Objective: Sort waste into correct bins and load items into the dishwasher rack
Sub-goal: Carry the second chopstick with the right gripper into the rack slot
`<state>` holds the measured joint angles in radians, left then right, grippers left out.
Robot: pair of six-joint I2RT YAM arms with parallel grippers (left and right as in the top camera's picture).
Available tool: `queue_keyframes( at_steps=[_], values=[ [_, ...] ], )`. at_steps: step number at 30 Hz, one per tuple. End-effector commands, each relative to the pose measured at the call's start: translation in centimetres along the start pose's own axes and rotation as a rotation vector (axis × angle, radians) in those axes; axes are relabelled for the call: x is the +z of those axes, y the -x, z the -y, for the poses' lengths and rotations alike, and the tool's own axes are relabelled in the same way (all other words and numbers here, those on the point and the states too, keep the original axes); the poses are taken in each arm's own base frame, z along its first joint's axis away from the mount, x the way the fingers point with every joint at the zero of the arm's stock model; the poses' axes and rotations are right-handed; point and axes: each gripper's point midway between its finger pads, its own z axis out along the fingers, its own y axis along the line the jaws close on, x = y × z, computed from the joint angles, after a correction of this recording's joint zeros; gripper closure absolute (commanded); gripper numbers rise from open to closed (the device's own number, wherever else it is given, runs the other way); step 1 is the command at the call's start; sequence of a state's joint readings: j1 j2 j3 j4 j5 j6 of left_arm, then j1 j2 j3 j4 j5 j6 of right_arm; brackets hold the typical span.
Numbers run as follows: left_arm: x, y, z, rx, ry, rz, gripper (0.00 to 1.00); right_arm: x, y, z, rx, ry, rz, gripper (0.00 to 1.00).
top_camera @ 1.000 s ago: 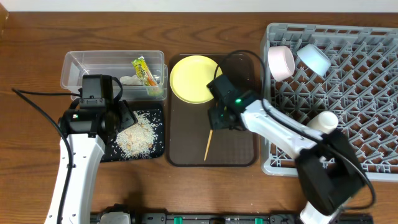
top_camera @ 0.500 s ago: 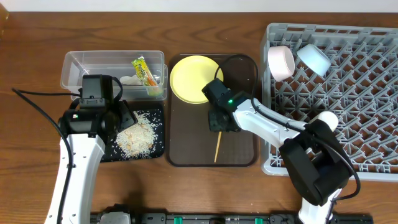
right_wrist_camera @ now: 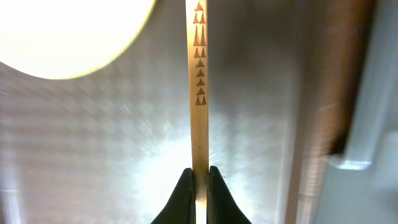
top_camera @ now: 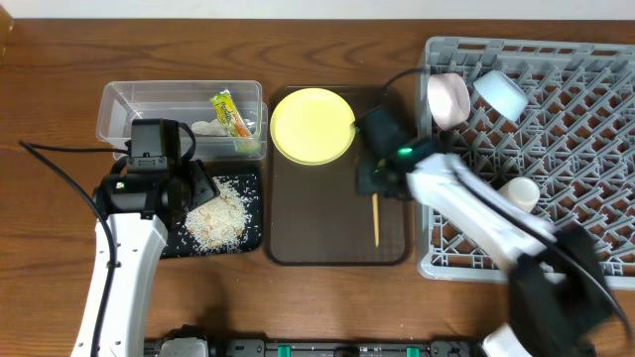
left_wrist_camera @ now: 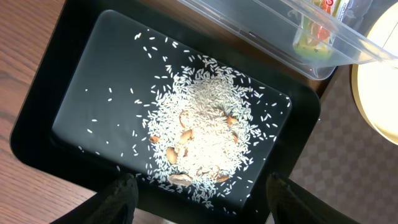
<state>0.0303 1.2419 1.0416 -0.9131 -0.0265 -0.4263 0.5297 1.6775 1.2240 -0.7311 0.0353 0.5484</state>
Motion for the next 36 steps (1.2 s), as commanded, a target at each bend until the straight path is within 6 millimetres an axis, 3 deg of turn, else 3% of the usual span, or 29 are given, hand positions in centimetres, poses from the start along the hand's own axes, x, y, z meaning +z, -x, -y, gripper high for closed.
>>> queue_keyframes(
  at_steps=[1,6,9,12,23,33,35,36],
  values=[
    [-0.1,0.2,-0.2,-0.009,0.007,0.007,0.31,-5.0,2.8,2.0,-0.004,0.021,0.129,0.99],
    [-0.1,0.2,-0.2,-0.01,0.007,0.008,0.31,-8.3,3.7,7.3,0.066,-0.082,0.183,0.99],
    [-0.1,0.2,-0.2,-0.01,0.007,0.008,0.3,-8.4,3.1,10.4,0.095,-0.149,0.143,0.99],
    [-0.1,0.2,-0.2,-0.01,0.007,0.007,0.3,-7.7,2.4,11.9,0.091,-0.185,0.09,0.99],
    [-0.1,0.2,-0.2,-0.01,0.007,0.008,0.3,-2.5,0.4,12.0,0.061,-0.184,-0.097,0.99],
    [-0.1,0.2,-0.2,-0.01,0.007,0.008,0.3,-0.4,-0.3,12.2,0.061,-0.194,-0.157,0.99],
    [-0.1,0.2,-0.2,-0.01,0.007,0.008,0.3,-0.2,-0.5,12.2,0.061,-0.197,-0.168,0.93],
    [-0.1,0.2,-0.2,-0.01,0.007,0.007,0.3,-0.1,-0.5,12.2,0.061,-0.198,-0.169,0.79]
  ],
)
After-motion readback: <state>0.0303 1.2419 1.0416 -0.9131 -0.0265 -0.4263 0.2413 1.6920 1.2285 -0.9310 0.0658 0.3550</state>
